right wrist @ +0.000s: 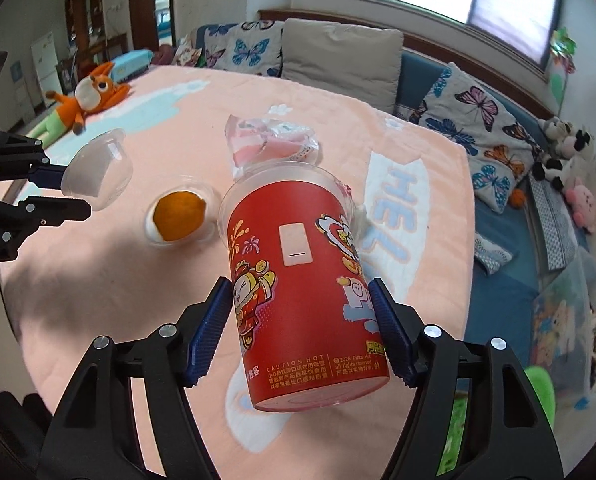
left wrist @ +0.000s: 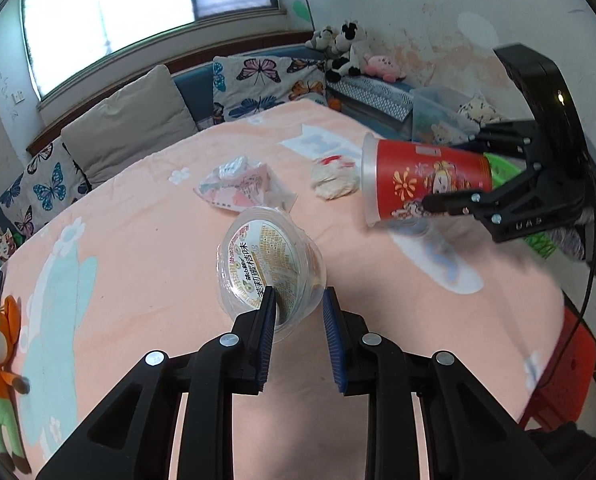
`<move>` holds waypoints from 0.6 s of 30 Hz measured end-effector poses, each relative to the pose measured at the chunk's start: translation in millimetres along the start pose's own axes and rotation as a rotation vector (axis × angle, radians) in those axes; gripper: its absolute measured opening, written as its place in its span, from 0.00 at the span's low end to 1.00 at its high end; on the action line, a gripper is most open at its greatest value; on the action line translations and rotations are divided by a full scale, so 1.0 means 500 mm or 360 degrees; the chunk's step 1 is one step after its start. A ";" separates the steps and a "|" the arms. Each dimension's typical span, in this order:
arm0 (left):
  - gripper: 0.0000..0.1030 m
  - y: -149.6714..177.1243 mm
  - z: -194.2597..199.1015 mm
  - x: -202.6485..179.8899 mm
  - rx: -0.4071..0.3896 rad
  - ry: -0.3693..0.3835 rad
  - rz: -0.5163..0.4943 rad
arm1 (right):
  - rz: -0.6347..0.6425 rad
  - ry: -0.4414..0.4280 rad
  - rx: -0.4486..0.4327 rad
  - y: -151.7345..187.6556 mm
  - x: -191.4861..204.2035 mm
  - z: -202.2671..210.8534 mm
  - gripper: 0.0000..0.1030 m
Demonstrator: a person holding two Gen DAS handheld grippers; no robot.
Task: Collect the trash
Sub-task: 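Carry the red cup and clear tub over the green basket and open both grippers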
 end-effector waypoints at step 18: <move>0.23 -0.103 0.050 -0.175 -0.0137 0.0230 -0.0119 | -0.0357 0.0263 -0.0113 0.164 -0.141 0.235 0.67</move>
Point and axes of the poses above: each gripper's, at about its wrist camera, not at the fingertips, and z roughly against the way its jaws point, x to its left, y to its underside, the point moved 8 cm from there along -z, roughly the way its jaws point, and after that the axes turned 4 degrees about -y, right-handed, at the moved point
